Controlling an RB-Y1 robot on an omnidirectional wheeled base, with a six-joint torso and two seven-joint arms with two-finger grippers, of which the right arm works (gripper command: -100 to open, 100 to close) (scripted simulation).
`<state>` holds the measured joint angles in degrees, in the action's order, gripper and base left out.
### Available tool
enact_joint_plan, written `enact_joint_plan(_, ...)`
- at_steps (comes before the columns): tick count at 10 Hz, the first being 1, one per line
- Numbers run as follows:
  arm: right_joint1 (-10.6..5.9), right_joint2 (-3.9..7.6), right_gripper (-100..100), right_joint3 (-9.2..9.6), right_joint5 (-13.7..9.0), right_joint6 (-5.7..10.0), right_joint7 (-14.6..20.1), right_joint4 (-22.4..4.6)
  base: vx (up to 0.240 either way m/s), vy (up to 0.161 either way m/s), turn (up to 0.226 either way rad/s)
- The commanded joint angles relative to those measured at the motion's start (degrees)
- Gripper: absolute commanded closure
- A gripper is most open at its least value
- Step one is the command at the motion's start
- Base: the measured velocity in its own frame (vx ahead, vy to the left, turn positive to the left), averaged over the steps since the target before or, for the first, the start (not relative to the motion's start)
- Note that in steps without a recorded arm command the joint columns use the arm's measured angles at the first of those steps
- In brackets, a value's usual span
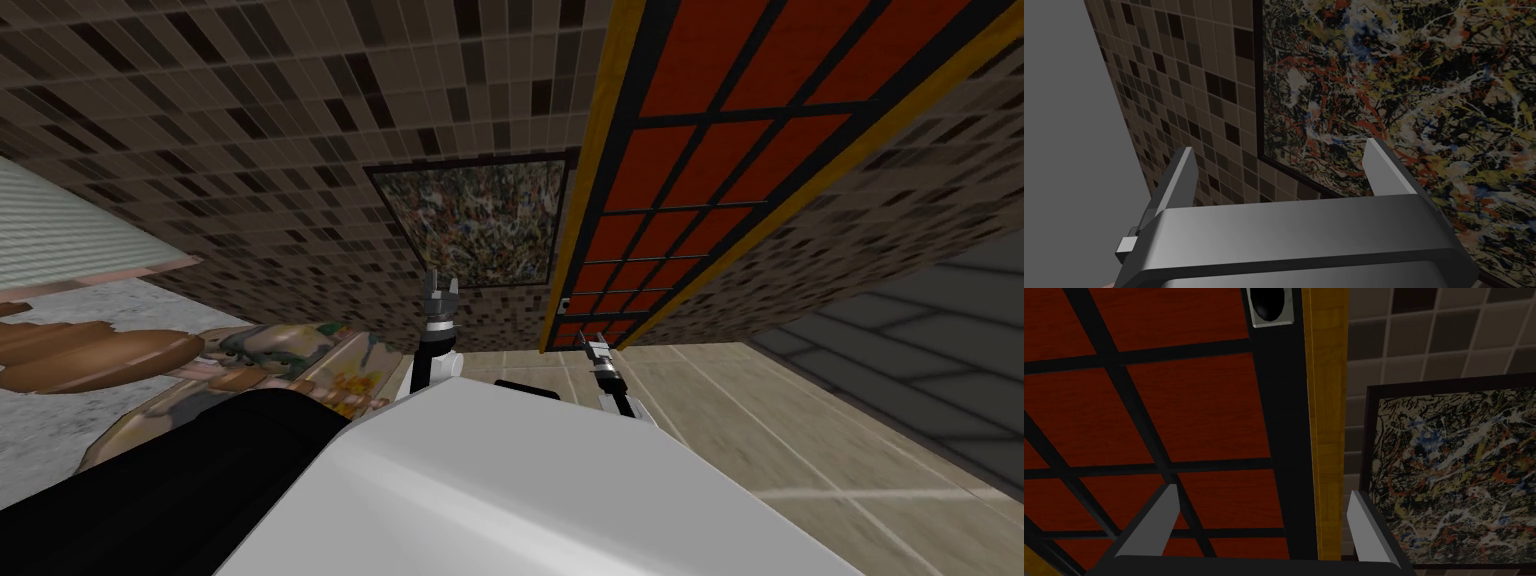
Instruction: Pull the door open
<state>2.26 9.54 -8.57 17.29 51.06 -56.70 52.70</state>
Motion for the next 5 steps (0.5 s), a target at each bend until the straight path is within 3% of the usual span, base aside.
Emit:
enact_joint_plan(1,-0.53,0.15,-100,-0.18,0.5,0.23,-1.6,-2.0,0.104,-0.027,0.06)
enact_joint_plan(5,-2.15,0.53,-100,-0.73,1.5,1.34,-5.1,-7.5,0.083,-0.017,0.072)
